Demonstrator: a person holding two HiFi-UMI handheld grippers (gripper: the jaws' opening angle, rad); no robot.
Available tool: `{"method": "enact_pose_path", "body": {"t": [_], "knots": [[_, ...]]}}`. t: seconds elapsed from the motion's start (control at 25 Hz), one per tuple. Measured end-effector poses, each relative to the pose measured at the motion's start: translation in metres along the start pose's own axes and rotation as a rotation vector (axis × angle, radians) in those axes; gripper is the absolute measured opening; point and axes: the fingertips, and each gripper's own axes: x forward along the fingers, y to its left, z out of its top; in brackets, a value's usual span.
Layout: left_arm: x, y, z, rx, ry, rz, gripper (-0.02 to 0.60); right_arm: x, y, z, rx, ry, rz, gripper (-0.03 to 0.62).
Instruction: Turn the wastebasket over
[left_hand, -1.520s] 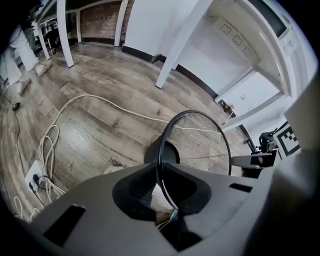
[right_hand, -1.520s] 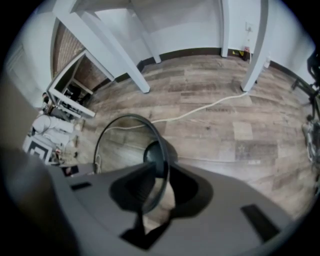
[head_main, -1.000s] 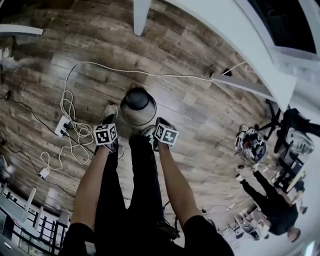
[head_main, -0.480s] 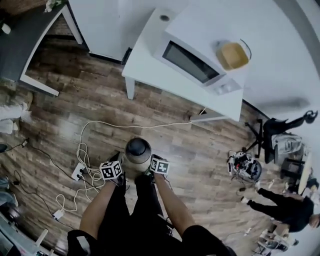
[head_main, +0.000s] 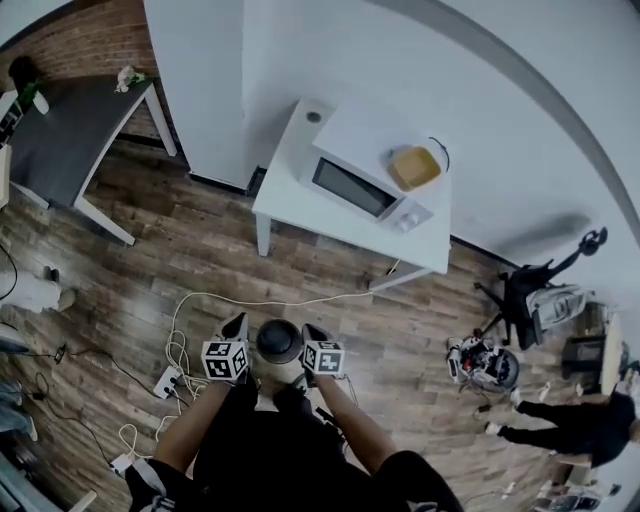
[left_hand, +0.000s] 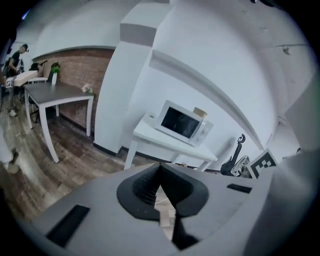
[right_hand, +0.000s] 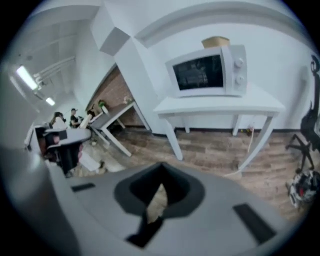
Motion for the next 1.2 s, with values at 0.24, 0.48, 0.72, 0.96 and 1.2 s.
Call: {"method": "enact_pose_path", "body": {"t": [0.24, 0.48, 0.72, 0.96, 1.2], "knots": [[-0.049, -0.058, 0.069, 0.157, -0.176, -0.073, 0.034, -0.074, 0.051, 0.079, -0.107, -0.216, 0.097, 0.032], [-0.104, -0.11, 0.123, 0.3, -0.39, -0.077, 0.034, -0.147, 0.081, 0.123, -0.153, -0.434, 0.147, 0.032], [-0.134, -0.138, 0.133, 0.314, -0.473, -0.06, 0.034, -0.199, 0.085, 0.117, -0.129, -0.518, 0.189, 0.032], [-0.131, -0.13, 0.128, 0.28, -0.478, -0.038, 0.034, -0.198, 0.088, 0.096, -0.148, -0.483, 0.192, 0.032], [-0.131, -0.128, 0.117, 0.273, -0.458, -0.034, 0.034, -0.196, 0.09, 0.093, -0.145, -0.481, 0.197, 0.032]]}}
